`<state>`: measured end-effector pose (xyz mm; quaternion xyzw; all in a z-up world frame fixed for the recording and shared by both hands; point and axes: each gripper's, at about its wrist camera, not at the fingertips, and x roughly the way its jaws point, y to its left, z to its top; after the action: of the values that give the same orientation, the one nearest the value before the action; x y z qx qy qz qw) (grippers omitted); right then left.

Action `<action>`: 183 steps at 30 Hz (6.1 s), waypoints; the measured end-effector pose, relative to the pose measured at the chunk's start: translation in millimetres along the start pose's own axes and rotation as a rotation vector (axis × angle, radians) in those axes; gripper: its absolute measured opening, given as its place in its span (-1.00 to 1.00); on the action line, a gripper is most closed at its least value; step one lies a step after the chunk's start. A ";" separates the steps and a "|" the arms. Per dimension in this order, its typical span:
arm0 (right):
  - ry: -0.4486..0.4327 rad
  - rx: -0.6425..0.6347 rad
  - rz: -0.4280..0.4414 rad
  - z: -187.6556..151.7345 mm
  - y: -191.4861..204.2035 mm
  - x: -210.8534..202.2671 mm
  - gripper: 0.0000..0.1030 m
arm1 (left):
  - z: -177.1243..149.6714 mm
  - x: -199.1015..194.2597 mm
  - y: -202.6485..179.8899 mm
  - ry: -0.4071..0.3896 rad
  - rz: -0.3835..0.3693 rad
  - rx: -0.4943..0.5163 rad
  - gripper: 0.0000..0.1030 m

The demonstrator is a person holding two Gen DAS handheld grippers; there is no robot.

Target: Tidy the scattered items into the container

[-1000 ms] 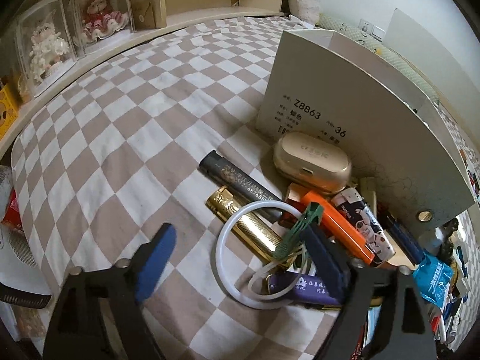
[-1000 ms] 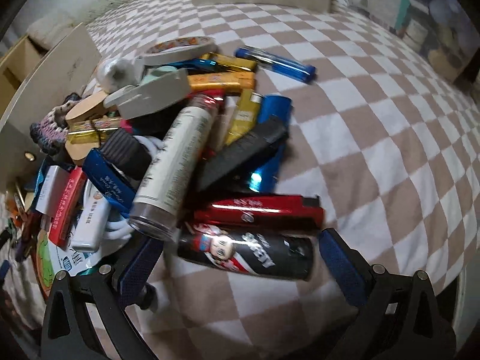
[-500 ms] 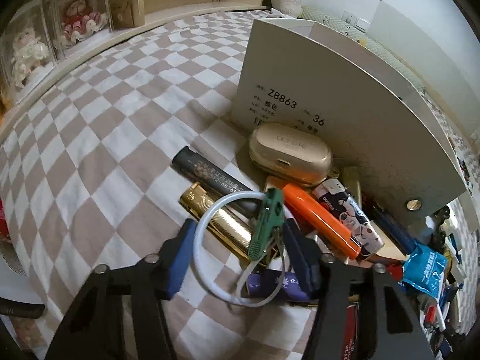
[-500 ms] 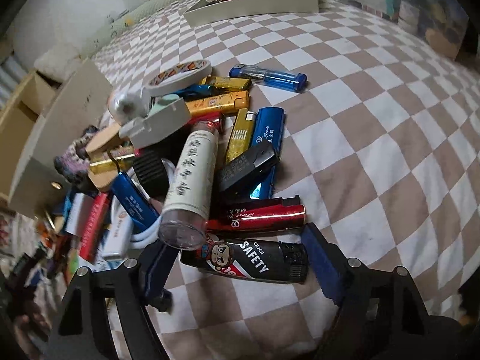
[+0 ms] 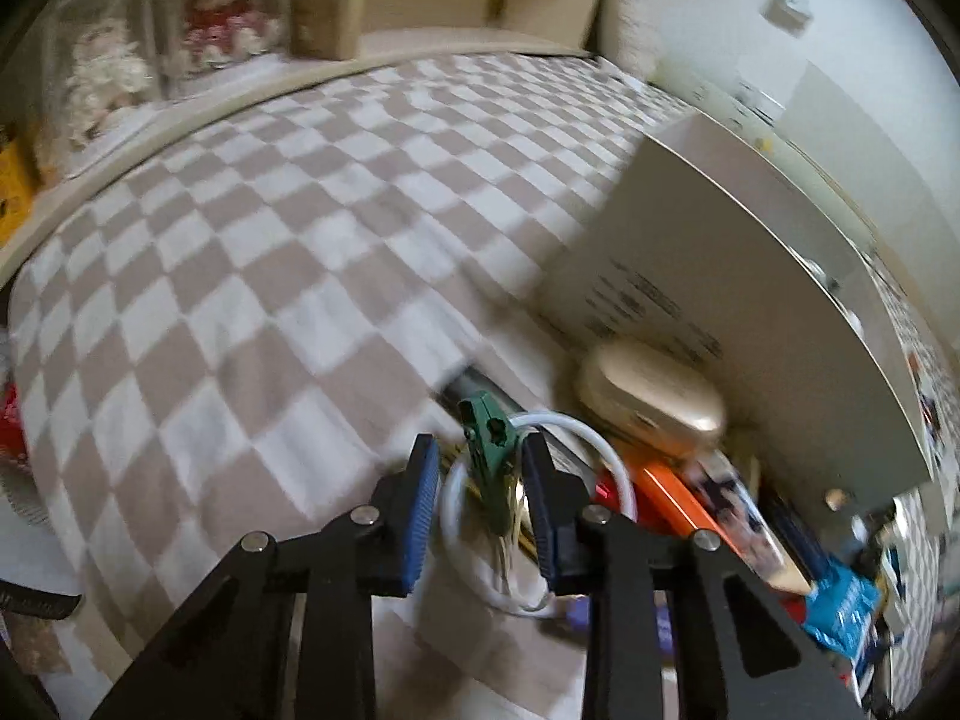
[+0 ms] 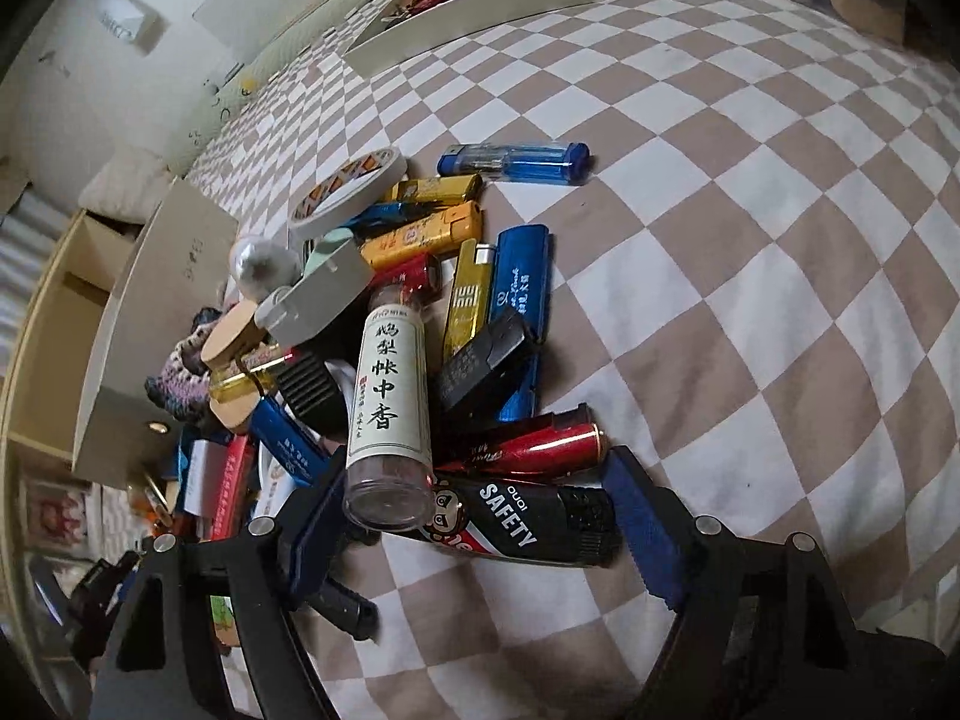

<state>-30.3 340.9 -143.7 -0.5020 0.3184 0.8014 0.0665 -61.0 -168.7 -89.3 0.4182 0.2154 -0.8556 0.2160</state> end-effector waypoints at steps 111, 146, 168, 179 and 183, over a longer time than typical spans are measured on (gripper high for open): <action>0.026 -0.478 0.094 -68.5 121.0 -28.5 0.61 | -98.1 -56.6 -120.7 -0.032 -0.137 0.524 0.55; -0.069 -0.540 0.354 53.0 272.1 -52.8 0.61 | 84.3 -53.8 -179.9 -0.217 -0.210 0.360 0.55; 0.159 -0.518 0.240 133.2 398.3 88.7 0.61 | 142.1 10.6 -191.5 -0.166 -0.224 0.345 0.55; 0.147 -0.485 0.194 155.1 417.7 158.6 0.88 | 165.9 28.9 -183.5 -0.146 -0.251 0.305 0.56; 0.128 -0.446 0.235 159.3 411.8 157.7 1.00 | 171.9 32.1 -195.8 -0.145 -0.234 0.359 0.56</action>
<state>-404.1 74.5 -48.0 -0.5138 0.1937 0.8204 -0.1596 -293.5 -109.9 17.4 0.3593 0.0907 -0.9273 0.0524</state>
